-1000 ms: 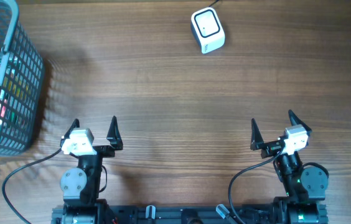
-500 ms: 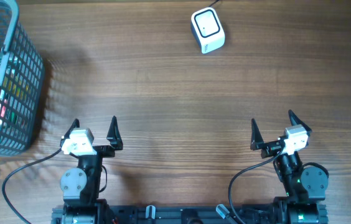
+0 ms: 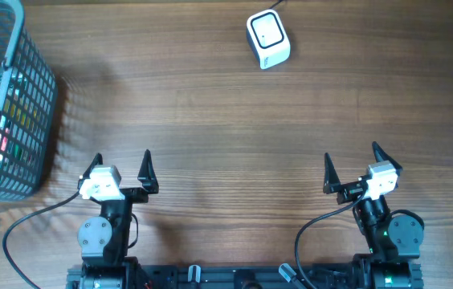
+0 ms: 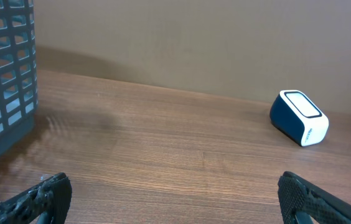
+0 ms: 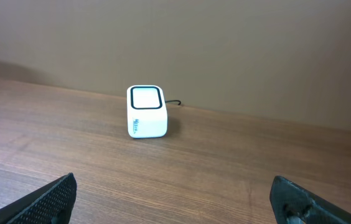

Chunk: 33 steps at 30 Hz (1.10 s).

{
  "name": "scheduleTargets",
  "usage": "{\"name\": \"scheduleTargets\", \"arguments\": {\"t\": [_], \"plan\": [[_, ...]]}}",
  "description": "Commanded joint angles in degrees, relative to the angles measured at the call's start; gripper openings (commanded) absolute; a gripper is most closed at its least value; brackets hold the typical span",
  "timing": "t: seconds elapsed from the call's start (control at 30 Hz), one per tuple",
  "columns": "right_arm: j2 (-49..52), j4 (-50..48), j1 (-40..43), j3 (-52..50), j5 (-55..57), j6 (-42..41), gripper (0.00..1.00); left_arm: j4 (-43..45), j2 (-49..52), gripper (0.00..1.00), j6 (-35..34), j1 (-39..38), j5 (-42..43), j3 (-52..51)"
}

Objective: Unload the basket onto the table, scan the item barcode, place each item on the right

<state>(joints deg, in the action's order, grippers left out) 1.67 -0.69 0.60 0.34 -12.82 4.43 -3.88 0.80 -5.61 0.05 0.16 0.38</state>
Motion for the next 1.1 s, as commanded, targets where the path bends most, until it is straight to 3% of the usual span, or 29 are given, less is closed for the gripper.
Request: {"name": "scheduleTargets", "arguments": {"t": [0.0,0.33,0.47,0.63,0.7,0.83,1.0,1.07], "plan": [[0.4,-0.2,0.4,0.0,0.9,0.1,1.00,-0.5,-0.2,1.00,0.7,-0.2,0.9,0.0],[0.4,-0.2,0.4,0.0,0.9,0.1,1.00,-0.4,-0.2,1.00,0.7,-0.2,0.9,0.0],[0.4,-0.2,0.4,0.0,0.9,0.1,1.00,6.7,-0.2,1.00,0.9,-0.2,-2.3,0.0],[0.4,-0.2,0.4,0.0,0.9,0.1,1.00,23.6,-0.2,1.00,0.9,-0.2,3.1,1.8],[0.4,-0.2,0.4,0.0,0.9,0.1,1.00,24.6,0.0,1.00,1.2,-0.2,1.2,5.3],[0.4,-0.2,0.4,0.0,0.9,0.1,1.00,19.0,3.1,1.00,5.5,-0.2,1.3,18.7],[0.4,-0.2,0.4,0.0,0.9,0.1,1.00,-5.9,21.2,1.00,6.2,-0.2,1.2,51.2],[0.4,-0.2,0.4,0.0,0.9,0.1,1.00,-16.3,30.1,1.00,9.7,-0.2,3.9,63.8]]}}
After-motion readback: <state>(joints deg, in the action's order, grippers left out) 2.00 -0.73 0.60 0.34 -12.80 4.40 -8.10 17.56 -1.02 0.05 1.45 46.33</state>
